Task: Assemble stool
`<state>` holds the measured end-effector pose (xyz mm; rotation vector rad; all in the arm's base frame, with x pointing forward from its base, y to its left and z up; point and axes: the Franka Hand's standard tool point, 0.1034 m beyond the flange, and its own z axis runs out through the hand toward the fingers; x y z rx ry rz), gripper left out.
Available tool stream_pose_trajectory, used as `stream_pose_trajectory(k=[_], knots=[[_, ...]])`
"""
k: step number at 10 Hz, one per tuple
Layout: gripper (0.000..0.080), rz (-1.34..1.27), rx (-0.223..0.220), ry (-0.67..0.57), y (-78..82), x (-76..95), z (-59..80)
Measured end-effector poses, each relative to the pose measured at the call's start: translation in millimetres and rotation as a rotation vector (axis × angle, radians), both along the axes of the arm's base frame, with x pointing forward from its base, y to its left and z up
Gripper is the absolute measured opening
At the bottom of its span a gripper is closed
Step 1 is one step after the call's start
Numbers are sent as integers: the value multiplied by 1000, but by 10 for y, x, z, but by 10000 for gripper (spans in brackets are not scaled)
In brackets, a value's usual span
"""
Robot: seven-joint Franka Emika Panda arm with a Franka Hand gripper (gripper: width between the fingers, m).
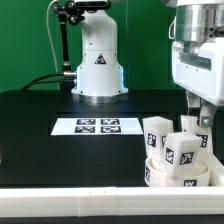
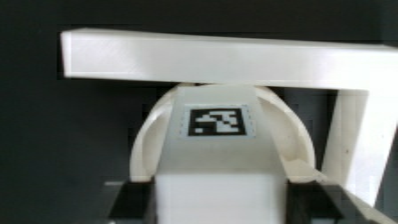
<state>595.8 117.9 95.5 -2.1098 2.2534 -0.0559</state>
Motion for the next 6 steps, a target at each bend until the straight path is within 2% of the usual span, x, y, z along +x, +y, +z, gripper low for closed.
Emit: stream_pose_trajectory(k=[3,6], knots=[[334,-247,61,3,11,22,4],[334,-367,116,2,-19,42,4]])
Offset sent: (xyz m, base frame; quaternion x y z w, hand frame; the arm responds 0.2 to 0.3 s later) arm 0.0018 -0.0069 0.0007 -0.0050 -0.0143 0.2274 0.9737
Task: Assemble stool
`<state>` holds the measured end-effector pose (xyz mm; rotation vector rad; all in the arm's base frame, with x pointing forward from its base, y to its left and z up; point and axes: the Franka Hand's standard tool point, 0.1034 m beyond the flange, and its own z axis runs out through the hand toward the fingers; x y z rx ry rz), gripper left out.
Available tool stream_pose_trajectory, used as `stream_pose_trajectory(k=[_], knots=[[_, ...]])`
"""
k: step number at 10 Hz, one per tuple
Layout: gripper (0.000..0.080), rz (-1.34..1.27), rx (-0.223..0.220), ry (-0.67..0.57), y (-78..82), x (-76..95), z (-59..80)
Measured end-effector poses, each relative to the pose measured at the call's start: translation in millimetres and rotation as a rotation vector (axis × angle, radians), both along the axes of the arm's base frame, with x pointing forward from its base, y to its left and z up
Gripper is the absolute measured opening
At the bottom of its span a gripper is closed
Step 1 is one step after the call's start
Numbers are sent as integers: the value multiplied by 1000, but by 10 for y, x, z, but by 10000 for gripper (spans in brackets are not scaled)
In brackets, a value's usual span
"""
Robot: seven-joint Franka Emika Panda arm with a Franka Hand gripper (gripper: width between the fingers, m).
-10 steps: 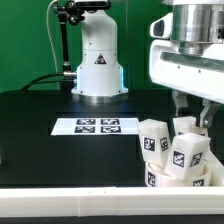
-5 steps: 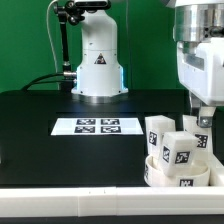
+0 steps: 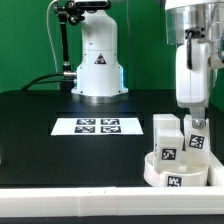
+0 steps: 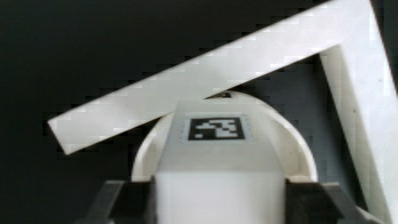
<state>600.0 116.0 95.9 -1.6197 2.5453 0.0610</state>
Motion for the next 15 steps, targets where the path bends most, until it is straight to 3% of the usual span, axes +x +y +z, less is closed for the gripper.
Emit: stream_pose_trajectory(k=[3,4,5,6,7,14,15], knots=[[334,-6,24,-3,-22,7,1],[412,-6,24,-3,-21,7,1],[577,-2,23,-4,-21,9,2],[577,71,25,0,-9,14,56],[629,79,36,4,16,35,144],[649,577,-7,-61,5,41,153],[649,751,-42,-68,-9,41,154]])
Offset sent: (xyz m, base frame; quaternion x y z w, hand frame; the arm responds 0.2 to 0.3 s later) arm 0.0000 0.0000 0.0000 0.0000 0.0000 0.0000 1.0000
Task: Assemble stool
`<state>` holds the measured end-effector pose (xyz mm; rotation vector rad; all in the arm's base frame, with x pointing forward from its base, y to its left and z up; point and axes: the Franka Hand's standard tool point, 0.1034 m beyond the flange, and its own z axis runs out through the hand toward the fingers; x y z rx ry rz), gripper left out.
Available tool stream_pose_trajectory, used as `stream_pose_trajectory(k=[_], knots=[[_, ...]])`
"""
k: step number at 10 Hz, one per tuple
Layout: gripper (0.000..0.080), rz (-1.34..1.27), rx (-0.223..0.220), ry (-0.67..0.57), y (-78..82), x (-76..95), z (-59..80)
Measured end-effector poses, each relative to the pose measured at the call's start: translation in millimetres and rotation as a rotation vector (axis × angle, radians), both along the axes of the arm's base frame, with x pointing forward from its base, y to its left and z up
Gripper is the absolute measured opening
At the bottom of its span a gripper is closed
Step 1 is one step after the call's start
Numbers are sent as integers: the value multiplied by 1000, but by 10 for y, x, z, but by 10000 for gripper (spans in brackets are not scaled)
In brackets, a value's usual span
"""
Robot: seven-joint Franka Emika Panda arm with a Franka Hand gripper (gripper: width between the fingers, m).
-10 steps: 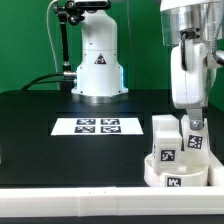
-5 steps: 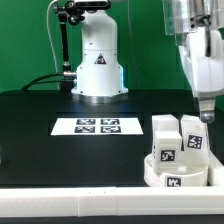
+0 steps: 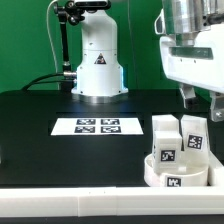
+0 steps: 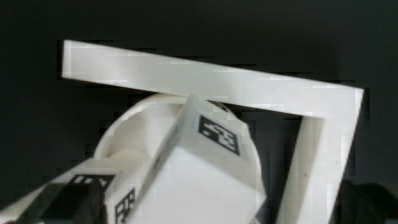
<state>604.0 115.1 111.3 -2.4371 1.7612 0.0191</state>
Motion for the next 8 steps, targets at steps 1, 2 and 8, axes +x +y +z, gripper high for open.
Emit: stream_pose_trajectory(k=[1,2,8], knots=[[649,142,-32,-14,-3,8,8],[649,255,-41,-29,-4,16,14],[649,644,-79,-71,-23,21,25]])
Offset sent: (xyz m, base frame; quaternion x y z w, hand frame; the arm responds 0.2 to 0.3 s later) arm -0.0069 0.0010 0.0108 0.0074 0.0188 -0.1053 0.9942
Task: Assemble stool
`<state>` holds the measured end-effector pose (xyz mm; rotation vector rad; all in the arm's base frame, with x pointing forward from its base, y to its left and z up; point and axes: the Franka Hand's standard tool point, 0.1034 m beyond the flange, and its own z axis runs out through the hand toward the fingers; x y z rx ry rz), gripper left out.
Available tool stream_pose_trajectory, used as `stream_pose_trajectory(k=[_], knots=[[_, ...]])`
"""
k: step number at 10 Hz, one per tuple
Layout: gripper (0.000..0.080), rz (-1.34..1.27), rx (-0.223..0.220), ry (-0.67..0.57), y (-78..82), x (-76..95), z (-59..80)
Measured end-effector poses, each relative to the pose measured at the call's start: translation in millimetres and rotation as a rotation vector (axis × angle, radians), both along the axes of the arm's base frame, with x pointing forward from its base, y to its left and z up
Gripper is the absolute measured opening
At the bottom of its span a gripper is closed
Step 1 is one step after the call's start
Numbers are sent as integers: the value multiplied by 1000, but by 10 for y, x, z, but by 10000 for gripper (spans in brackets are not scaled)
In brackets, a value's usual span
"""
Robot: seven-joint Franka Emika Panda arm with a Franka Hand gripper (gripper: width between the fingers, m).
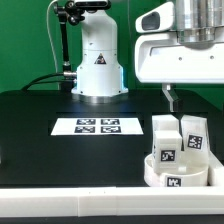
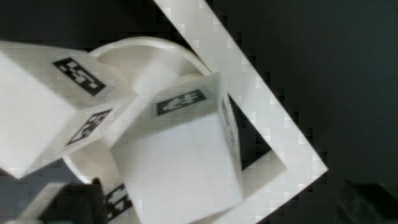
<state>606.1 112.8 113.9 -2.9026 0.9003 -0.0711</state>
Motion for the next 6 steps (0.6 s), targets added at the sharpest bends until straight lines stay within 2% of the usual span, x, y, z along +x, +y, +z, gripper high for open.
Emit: stream_pose_trajectory(k=[3,5,6], knots=[[649,365,-55,-25,33,-2,2],[649,521,-78,-34,94,0,10],[649,657,-104,-36,143,-11,4]])
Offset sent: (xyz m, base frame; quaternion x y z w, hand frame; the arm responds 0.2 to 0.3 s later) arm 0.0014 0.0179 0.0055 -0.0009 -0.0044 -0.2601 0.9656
